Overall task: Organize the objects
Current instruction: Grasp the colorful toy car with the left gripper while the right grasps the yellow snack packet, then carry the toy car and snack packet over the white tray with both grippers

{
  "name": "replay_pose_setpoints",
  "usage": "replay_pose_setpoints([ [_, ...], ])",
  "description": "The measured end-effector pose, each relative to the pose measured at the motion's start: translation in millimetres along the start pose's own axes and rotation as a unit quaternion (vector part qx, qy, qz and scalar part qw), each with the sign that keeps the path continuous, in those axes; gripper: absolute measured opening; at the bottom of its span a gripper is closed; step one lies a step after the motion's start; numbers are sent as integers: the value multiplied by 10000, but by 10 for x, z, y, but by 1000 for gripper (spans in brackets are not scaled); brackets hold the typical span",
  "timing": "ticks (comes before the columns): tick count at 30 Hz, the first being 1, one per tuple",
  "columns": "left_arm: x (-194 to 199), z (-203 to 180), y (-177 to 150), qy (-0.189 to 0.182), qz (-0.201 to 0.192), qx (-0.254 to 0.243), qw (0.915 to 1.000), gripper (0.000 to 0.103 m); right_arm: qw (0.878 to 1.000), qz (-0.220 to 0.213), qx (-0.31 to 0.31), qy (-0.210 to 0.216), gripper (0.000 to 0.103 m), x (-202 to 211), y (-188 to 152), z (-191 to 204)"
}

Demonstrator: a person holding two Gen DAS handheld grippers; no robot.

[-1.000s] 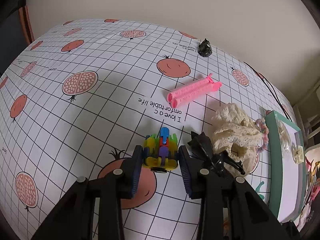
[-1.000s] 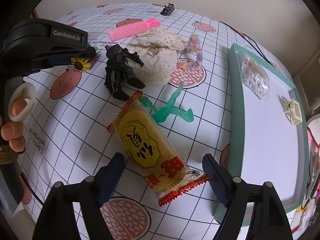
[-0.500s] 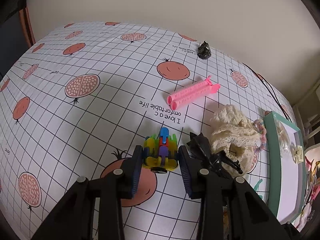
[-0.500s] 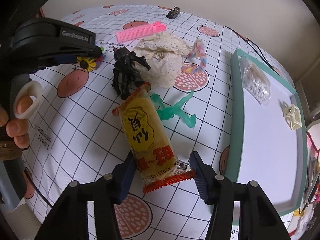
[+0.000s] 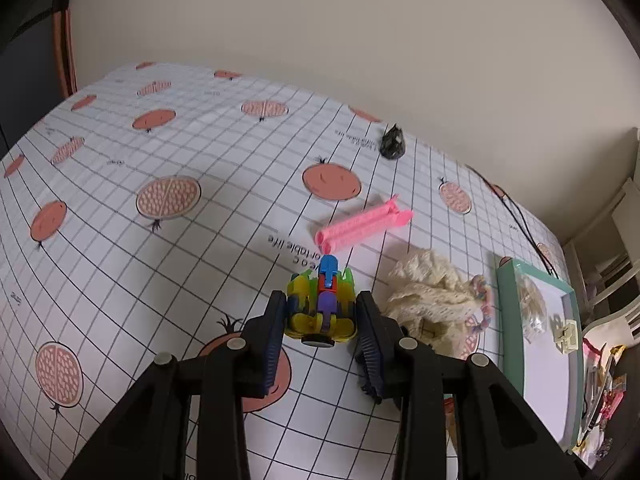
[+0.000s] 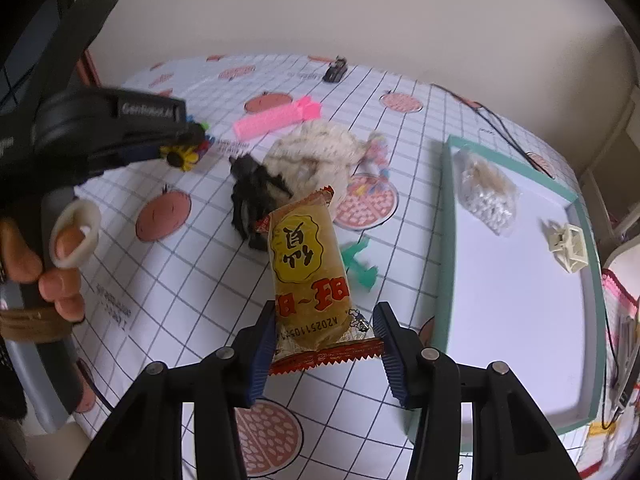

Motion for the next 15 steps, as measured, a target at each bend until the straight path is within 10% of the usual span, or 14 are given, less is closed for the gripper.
replay_pose_setpoints([
  [15, 387, -449, 13, -431, -462, -342, 9974, 37, 9977, -340, -526, -248, 50, 166, -9, -424],
])
Point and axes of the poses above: each gripper's, at about its wrist camera, not at the fingertips, and x roughly against the way its jaws point, z to its left, y to its top, the point moved 9 cm from there along -x, roughly the way its jaws point, and after that the axes turned 8 degrees about x, right-handed, at the moved point
